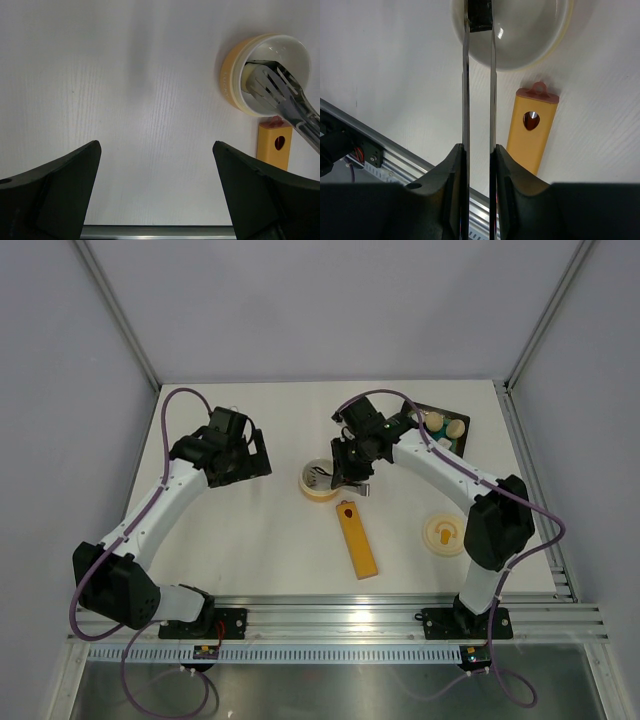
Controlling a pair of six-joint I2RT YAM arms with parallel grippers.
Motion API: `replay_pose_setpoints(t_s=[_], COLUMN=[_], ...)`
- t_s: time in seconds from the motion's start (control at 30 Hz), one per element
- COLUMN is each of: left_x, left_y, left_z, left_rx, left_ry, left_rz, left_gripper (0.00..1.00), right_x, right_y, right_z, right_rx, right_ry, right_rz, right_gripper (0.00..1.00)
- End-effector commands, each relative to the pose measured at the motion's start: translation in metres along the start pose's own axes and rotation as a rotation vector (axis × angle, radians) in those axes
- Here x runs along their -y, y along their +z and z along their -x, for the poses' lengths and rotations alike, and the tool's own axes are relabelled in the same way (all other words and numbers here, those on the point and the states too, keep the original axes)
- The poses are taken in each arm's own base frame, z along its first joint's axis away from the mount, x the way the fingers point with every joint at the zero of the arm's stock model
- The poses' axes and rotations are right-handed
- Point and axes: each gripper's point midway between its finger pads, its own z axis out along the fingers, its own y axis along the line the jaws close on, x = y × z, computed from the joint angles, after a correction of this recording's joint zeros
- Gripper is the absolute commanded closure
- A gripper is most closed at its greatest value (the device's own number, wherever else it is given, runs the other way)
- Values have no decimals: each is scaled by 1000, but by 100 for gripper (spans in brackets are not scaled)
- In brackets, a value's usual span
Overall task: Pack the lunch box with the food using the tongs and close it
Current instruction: Place the fake food in the packing box.
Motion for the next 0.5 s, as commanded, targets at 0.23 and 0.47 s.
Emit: replay_pose_setpoints(t_s=[0.23,0.47], left_x=[4,7], left_y=[-2,0], left_z=[4,5], left_rx=[24,19], left_ry=[-9,-9], left_rz=[-28,-36], left_gripper=[1,1], right_x=[-1,0], right_y=[5,-14], right_z=[3,12], right_rx=[15,63], right_ry=[16,9], right_rz=[-5,-37], right_gripper=[70,55])
